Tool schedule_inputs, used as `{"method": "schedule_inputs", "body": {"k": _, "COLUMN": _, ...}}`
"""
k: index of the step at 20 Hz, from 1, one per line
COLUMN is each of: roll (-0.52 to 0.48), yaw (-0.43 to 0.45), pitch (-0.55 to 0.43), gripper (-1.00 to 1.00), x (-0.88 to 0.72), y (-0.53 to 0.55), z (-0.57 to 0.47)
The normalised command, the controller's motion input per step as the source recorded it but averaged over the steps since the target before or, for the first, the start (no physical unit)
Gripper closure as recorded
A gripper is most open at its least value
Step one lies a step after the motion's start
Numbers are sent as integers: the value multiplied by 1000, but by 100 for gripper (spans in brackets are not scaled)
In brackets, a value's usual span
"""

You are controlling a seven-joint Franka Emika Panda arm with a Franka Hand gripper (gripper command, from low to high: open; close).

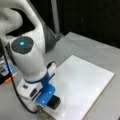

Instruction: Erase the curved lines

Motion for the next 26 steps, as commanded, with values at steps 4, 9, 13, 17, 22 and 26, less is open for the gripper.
{"method": "schedule_inputs", "body": {"k": 4, "roll": 173, "yaw": 22, "pitch": 42, "gripper": 100, "x": 261, "y": -297, "z": 18}}
{"method": "schedule_inputs", "body": {"k": 9, "roll": 189, "yaw": 27, "pitch": 35, "gripper": 100, "x": 267, "y": -331, "z": 55}}
{"method": "schedule_inputs", "body": {"k": 13, "roll": 205, "yaw": 2, "pitch": 27, "gripper": 100, "x": 259, "y": -316, "z": 58}}
{"method": "schedule_inputs", "body": {"k": 17, "roll": 204, "yaw": 21, "pitch": 26, "gripper": 100, "x": 249, "y": -267, "z": 19}}
{"method": "schedule_inputs", "body": {"k": 22, "roll": 203, "yaw": 14, "pitch": 4, "gripper": 100, "x": 232, "y": -205, "z": -6}}
{"method": "schedule_inputs", "body": {"k": 26, "roll": 168, "yaw": -5, "pitch": -27, "gripper": 100, "x": 195, "y": -170, "z": -35}}
